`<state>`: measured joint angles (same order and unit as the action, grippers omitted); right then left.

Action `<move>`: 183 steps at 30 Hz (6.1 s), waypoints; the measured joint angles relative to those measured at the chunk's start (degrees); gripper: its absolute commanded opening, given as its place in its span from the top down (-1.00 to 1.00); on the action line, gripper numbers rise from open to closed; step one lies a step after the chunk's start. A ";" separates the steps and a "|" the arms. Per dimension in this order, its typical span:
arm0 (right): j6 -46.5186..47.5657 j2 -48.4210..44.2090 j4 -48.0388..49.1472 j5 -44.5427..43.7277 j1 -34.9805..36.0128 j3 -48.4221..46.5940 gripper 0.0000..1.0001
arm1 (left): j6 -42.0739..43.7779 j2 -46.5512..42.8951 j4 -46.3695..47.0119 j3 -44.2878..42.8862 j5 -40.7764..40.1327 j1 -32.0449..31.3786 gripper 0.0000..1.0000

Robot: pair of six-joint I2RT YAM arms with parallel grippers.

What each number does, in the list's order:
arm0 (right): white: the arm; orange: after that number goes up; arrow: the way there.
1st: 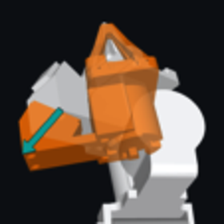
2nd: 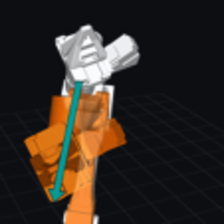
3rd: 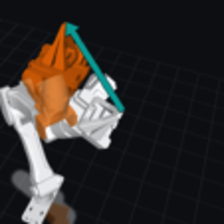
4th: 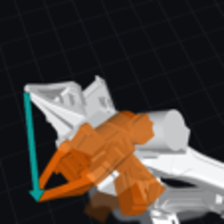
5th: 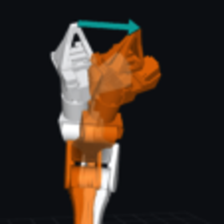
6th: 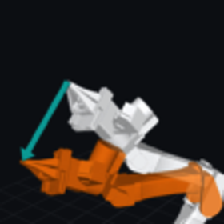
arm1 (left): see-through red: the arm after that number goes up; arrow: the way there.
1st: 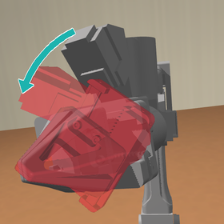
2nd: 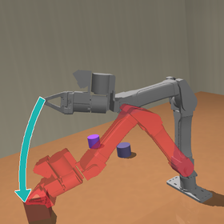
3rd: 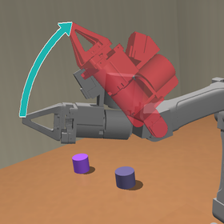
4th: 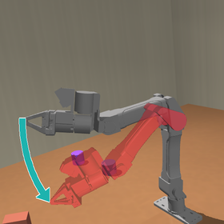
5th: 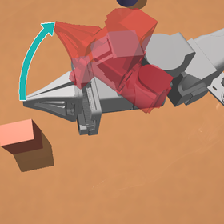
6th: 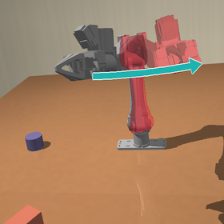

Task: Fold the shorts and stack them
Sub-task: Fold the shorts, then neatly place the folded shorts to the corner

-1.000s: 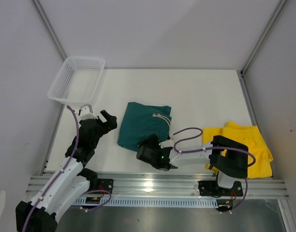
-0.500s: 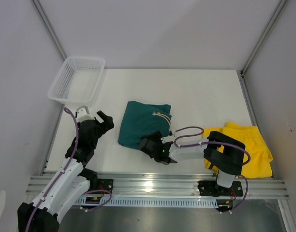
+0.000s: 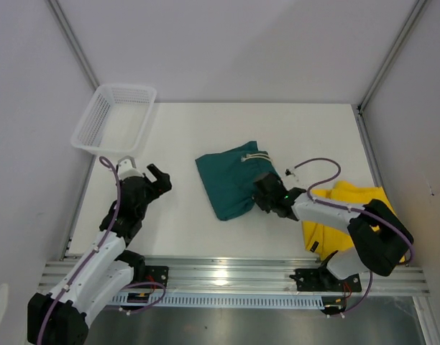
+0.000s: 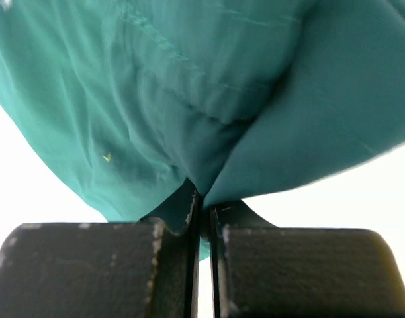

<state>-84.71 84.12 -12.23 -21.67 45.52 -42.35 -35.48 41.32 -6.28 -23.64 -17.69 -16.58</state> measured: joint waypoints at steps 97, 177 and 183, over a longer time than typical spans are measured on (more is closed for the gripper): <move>56.50 15.98 -7.67 25.62 -19.93 -21.66 0.36 | -1.60 40.98 19.96 -6.47 13.66 -15.19 -0.90; 61.59 15.43 4.94 33.86 -20.00 -13.77 1.00 | -3.02 49.86 27.43 -10.10 14.49 -12.61 1.00; 62.55 10.45 -2.10 25.66 -19.30 -14.16 1.00 | -3.13 46.97 19.76 -14.49 9.84 -18.86 1.00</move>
<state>-22.15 94.56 -14.33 3.99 26.22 -56.51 -38.61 88.29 13.47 -38.13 -7.86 -35.44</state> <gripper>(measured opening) 0.021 0.016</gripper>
